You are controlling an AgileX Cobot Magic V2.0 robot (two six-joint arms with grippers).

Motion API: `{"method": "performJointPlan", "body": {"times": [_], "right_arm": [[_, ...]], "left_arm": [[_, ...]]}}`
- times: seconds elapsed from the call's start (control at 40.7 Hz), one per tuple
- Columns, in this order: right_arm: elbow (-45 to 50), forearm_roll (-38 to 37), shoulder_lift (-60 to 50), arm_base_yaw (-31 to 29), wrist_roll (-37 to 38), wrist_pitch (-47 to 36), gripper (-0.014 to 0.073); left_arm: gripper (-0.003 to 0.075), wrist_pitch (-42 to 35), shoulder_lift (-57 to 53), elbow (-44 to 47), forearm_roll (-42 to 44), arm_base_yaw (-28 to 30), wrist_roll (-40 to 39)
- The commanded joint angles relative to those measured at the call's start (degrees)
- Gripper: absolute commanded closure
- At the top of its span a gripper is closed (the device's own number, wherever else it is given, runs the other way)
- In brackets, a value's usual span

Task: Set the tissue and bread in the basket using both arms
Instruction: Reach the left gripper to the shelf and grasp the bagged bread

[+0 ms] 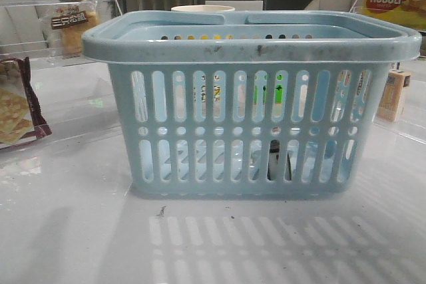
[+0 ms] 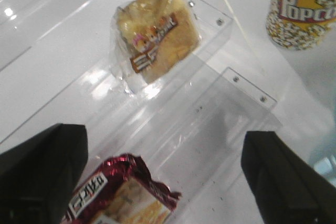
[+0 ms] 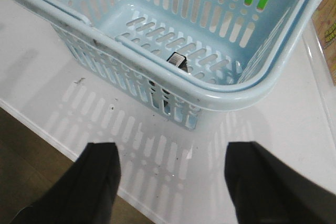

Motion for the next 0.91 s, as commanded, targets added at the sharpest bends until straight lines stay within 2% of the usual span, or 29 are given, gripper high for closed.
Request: {"method": "performJointPlan", "body": {"times": [0.0, 0.221, 0.467, 0.737, 0.884], "right_arm": [[-1.54, -0.26, -0.33, -0.33, 0.11, -3.6, 0.0055], [-1.54, -0.26, -0.33, -0.33, 0.11, -3.6, 0.0055], [-1.54, -0.26, -0.33, -0.33, 0.11, -3.6, 0.0055], [-1.54, -0.26, -0.33, -0.33, 0.11, -3.6, 0.0055], [-1.54, -0.26, -0.33, -0.33, 0.11, -3.6, 0.0055]], "left_arm": [[0.0079, -3.99, 3.12, -7.53, -0.81, 1.43, -0.34], [0.0079, -8.36, 13.41, -15.58, -0.84, 2.81, 0.0], [0.0111, -18.58, 19.03, -16.55, -0.63, 2.81, 0.0], [0.0393, -19.28, 19.9, -16.55, -0.63, 2.66, 0.0], [0.0517, -16.32, 18.61, -16.55, -0.63, 2.66, 0.0]]}}
